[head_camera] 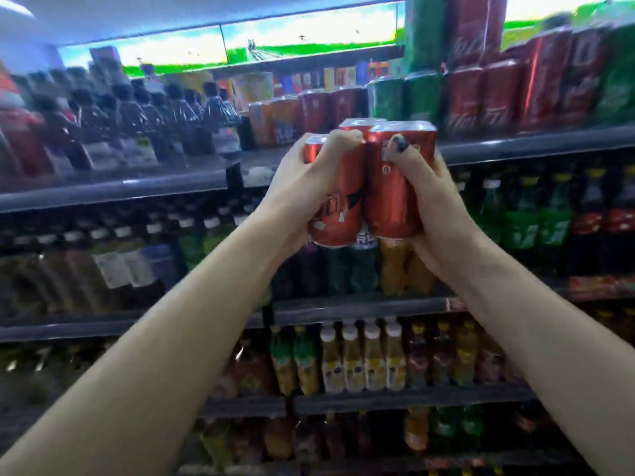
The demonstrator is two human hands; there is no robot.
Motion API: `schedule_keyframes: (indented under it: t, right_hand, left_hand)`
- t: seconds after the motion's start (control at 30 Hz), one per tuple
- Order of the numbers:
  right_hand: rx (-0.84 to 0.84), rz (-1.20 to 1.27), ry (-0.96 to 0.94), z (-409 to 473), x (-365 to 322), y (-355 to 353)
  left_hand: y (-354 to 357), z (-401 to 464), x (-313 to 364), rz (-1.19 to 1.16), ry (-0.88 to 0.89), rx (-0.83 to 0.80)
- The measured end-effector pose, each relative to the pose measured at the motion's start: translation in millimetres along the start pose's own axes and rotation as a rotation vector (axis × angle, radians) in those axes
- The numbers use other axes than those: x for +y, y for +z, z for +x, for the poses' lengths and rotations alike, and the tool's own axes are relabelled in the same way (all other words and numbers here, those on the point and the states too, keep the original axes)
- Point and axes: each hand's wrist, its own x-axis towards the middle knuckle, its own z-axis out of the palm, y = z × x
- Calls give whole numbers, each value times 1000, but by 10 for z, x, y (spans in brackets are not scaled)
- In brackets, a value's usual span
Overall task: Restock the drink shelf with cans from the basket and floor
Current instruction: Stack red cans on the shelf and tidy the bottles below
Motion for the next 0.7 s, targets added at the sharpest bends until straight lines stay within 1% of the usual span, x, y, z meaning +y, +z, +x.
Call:
schedule_keyframes:
  t: [0.17, 0.4, 0.5, 0.7]
  right_hand:
    - [-49, -20, -29, 480, 36, 251]
    - [-64, -50, -99, 1137, -113, 371]
    - [-87, -85, -105, 1383, -166, 417]
    - [-83, -139, -102, 1794, -51, 592]
  left_hand:
    - [-320, 368, 140, 47, 33, -19]
    - [-316, 912, 402, 4, 120, -29]
    - [-355, 1145, 450, -4, 134, -71]
    - [-575, 1547, 421, 8, 129, -21]
